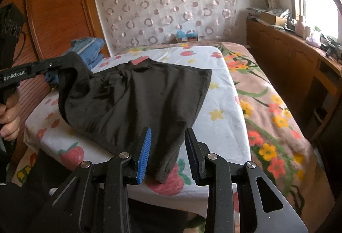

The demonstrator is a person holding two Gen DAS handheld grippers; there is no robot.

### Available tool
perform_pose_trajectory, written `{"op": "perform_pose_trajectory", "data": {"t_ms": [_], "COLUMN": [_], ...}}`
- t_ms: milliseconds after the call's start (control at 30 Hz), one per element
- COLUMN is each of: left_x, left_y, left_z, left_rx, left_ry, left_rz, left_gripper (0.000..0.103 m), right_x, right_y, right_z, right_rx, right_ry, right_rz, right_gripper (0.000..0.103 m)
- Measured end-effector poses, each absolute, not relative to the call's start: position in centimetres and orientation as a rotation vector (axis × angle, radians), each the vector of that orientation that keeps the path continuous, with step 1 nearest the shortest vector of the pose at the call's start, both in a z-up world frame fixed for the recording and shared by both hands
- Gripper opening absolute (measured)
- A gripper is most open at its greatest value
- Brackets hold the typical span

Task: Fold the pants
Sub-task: 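Lift the waistband with both grippers and fold it over the shorts, then open both grippers to release the folded shorts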

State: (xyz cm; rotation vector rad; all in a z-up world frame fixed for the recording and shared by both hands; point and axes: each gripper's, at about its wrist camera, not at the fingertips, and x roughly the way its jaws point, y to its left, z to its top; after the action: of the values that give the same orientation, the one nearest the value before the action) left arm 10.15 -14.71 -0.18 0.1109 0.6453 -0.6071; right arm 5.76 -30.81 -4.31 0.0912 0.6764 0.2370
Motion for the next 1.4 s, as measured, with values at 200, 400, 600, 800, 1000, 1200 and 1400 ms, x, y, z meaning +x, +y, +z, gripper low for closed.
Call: {"op": "perform_pose_trajectory", "data": {"t_ms": [200,400,600,800,1000,1200,1400], "left_x": [10.2,10.4,10.1,10.4,10.9,10.8,10.5], "left_y": [-15.5,-14.4,-12.5,-10.5,-9.5,-9.4,-9.3], "left_z": [-0.9,-1.4,-2.0,-4.8,-7.5,-9.7,-10.9], "left_rx": [0.12,0.117,0.114,0.101,0.091,0.111,0.115], "left_ry": [0.658,0.657,0.664,0.721,0.789,0.847,0.849], "left_rz": [-0.606,-0.584,-0.559,-0.51,-0.476,-0.453,-0.45], "left_gripper": [0.008,0.033,0.039,0.039,0.039,0.039,0.042], "right_x": [5.5,5.4,5.8,6.9,8.4,9.9,11.0], "right_y": [-31.3,-31.4,-30.7,-28.8,-27.0,-25.0,-23.7], "right_z": [-4.2,-4.3,-4.0,-3.7,-3.9,-4.2,-5.0], "right_rx": [0.1,0.101,0.095,0.079,0.069,0.054,0.032], "right_ry": [0.67,0.672,0.671,0.668,0.678,0.702,0.739], "right_rz": [0.232,0.238,0.26,0.294,0.342,0.384,0.415], "right_gripper": [0.032,0.032,0.032,0.032,0.032,0.032,0.031]}}
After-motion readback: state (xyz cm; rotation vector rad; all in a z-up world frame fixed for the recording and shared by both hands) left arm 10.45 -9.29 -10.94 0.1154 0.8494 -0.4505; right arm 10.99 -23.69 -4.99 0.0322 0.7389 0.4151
